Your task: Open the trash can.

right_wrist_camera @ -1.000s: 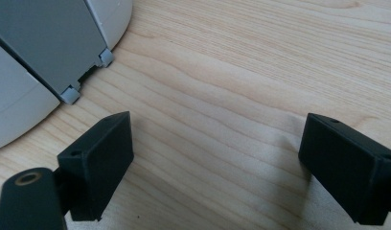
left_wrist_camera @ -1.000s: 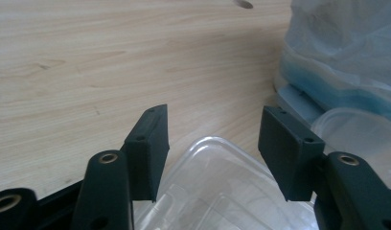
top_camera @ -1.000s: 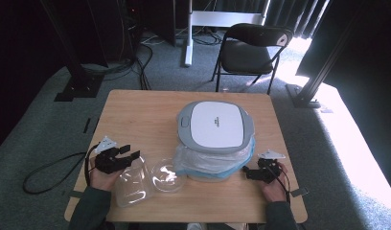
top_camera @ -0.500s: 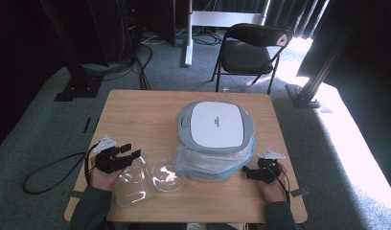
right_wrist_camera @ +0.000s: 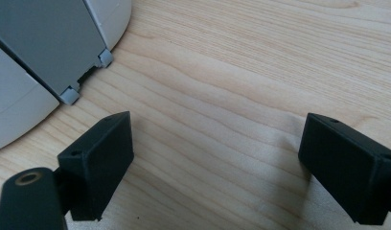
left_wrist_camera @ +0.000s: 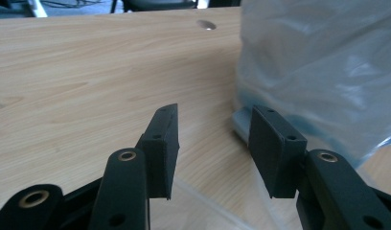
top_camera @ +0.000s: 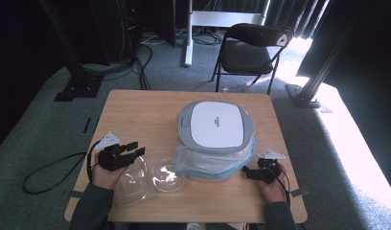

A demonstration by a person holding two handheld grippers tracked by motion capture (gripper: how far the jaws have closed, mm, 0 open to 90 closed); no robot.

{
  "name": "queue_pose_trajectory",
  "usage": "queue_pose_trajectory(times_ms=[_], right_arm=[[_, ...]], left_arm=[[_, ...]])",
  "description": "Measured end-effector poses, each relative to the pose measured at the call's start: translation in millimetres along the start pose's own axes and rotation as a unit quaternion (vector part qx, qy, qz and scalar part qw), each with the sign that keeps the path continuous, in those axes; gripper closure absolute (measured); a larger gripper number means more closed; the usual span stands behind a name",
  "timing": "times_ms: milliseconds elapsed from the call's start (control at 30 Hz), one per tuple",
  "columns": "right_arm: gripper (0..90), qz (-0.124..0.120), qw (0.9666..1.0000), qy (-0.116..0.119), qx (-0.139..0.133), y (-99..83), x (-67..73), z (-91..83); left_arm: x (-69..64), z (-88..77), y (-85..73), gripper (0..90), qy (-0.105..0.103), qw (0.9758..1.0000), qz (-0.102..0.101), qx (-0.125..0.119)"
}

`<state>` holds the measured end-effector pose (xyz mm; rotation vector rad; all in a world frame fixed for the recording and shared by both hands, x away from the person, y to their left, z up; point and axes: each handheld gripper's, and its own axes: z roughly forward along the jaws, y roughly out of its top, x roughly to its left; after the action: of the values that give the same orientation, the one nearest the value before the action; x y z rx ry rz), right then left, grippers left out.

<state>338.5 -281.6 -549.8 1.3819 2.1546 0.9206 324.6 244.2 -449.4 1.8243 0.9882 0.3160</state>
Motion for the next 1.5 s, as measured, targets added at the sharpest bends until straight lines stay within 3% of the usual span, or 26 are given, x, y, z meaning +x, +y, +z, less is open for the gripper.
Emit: queue_pose_trajectory(times_ms=[300,333,500,1033,1500], right_arm=[[11.0,0.001,1.0,-0.001,0.0,0.1,0.3,0.1],[11.0,0.001,1.0,-0.001,0.0,0.1,0.3,0.1],[11.0,0.001,1.0,-0.002,0.0,0.1,0.3,0.2],[11.0,0.001,1.0,-0.002,0.0,0.1,0.3,0.3],[11.0,0.001,1.0,-0.002,-0.001,0.1,0.3,0.3]], left_arm=[[-11.4,5.3,13.6,58.2,-0.023,0.9992,0.03,0.013],[-15.3,6.1,17.6,58.2,-0.025,0.9986,0.045,0.013],[-22.5,8.2,27.7,57.5,-0.025,0.9973,0.069,0.007],[-41.0,16.5,70.1,63.8,-0.055,0.9922,0.111,-0.013],[-56.6,19.8,107.1,85.9,-0.078,0.9857,0.148,-0.021]])
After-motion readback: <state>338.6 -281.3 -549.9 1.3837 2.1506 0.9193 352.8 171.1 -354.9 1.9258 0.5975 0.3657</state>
